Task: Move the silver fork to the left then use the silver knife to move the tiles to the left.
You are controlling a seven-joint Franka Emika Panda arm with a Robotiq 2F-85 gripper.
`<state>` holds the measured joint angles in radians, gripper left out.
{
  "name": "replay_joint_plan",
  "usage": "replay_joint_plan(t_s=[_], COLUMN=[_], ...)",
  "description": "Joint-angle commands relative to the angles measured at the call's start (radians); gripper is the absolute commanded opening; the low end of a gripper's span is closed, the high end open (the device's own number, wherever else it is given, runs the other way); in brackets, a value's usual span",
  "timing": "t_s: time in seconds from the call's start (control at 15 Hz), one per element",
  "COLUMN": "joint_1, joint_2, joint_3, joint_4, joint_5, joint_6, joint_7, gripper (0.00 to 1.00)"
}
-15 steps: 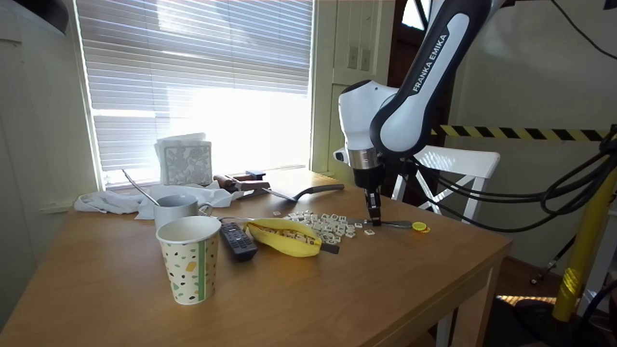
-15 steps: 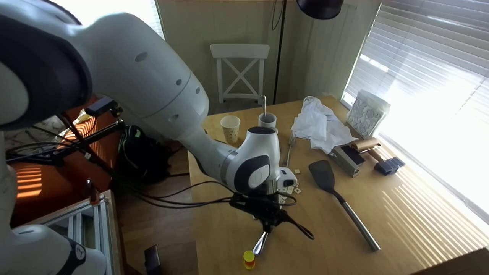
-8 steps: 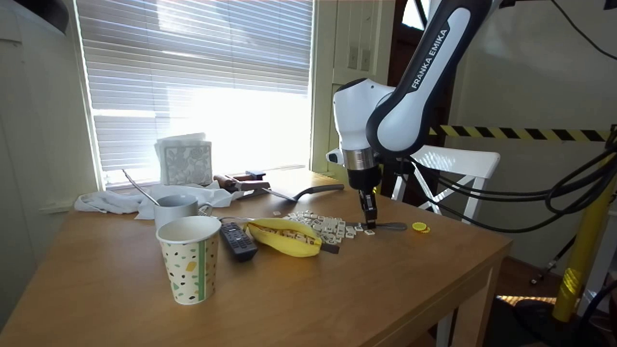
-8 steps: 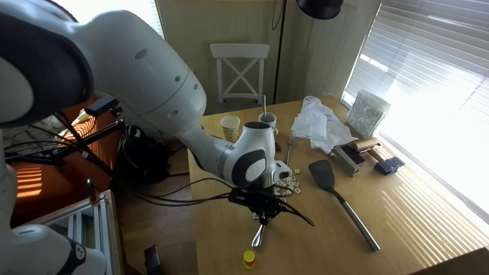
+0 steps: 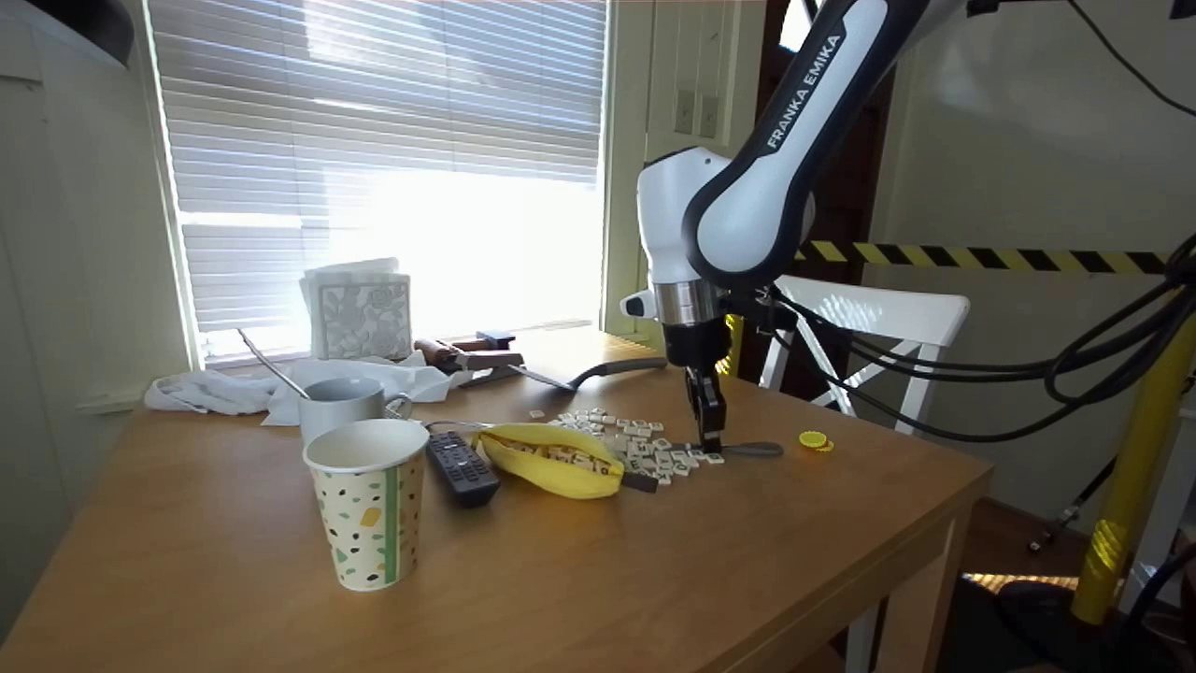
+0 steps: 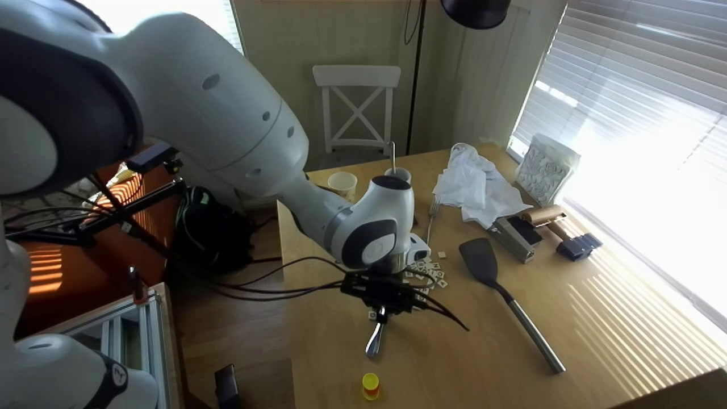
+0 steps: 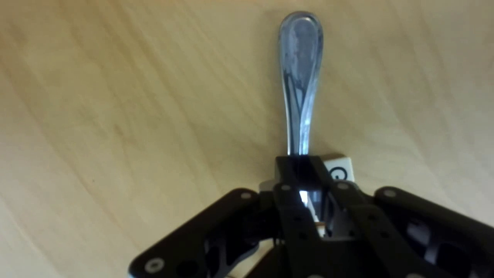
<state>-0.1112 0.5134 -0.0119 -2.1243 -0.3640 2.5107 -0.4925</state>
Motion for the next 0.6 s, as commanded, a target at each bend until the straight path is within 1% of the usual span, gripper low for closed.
replay_joint_plan(t_s=[0.0,0.27,0.53], joint_1=[-0.052,-0.075,-0.107], joint_2=[0.026,0.033,0.018], joint_3=[0.050,0.064,0.087], joint_4=[0.047,0.074,0.078], joint_5=[0.101,0.165,0.248], joint_6=[-0.080,-0.136,-0.150], joint_7=[-0.092,-0.134,-0.190], gripper=[0.04,0.04,0.04])
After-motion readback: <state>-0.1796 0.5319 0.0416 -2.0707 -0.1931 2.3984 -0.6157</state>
